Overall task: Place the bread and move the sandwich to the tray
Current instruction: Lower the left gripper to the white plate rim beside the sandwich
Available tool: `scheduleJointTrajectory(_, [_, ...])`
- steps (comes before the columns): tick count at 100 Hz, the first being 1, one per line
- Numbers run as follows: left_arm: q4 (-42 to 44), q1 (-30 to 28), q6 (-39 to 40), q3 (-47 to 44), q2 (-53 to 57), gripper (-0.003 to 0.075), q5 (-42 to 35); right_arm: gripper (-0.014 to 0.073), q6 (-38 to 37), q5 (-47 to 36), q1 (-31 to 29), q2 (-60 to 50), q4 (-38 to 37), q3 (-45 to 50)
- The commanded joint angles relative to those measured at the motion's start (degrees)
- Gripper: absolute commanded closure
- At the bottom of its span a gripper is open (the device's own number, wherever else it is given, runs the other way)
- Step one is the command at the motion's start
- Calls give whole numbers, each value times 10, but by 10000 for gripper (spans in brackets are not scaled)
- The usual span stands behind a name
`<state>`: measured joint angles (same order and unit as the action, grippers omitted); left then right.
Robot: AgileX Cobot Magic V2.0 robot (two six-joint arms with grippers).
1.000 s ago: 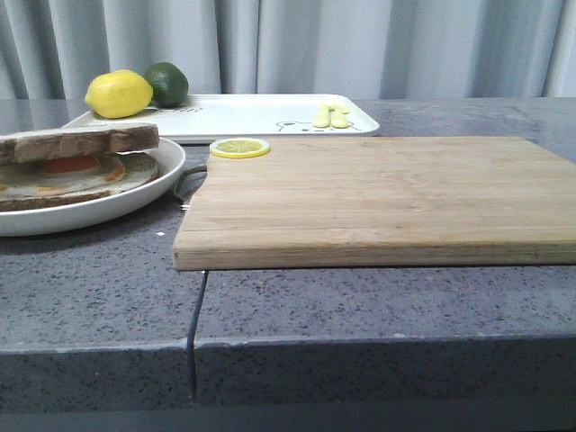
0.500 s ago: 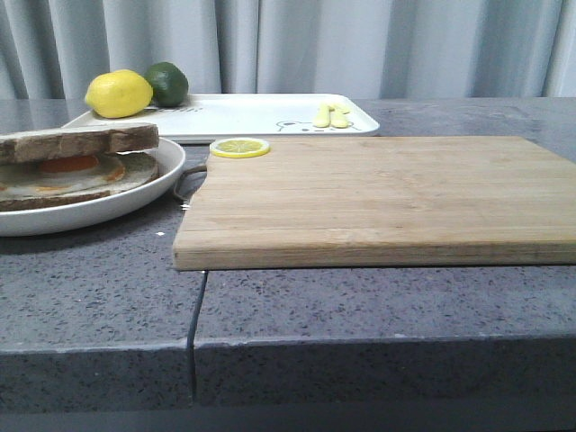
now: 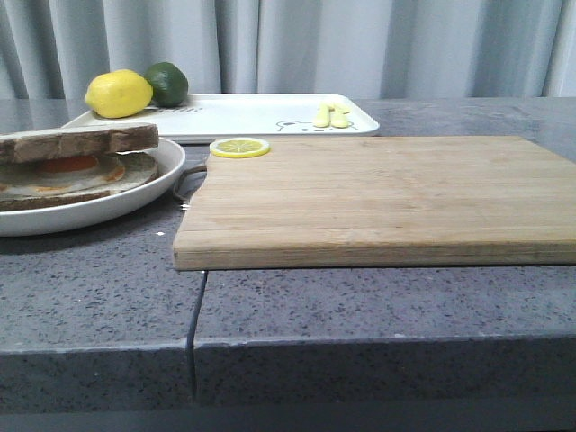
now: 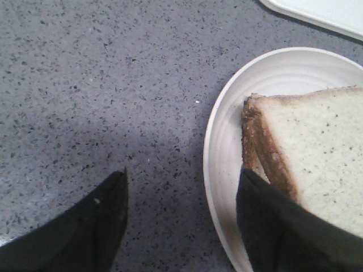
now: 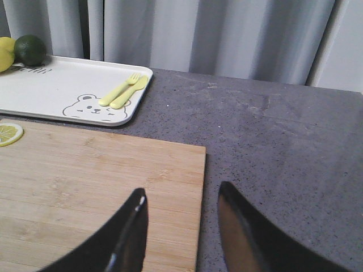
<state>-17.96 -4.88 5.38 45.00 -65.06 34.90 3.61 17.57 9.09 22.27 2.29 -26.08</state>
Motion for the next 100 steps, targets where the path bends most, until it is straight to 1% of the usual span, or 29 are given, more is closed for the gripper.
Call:
scheduleJointTrajectory(1, [-25, -3, 5, 15, -3, 335, -37, 280, 2, -47, -3, 3, -6, -15])
scheduleJointTrajectory(28, [-40, -3, 5, 15, -35, 335, -37, 280, 2, -47, -3, 3, -6, -15])
scheduleJointTrajectory(81, [-82, -3, 2, 15, -45, 335, -52, 280, 2, -47, -3, 3, -6, -15])
scheduleJointTrajectory(100, [-82, 18, 2, 15, -46, 335, -66, 280, 2, -47, -3, 3, -6, -15])
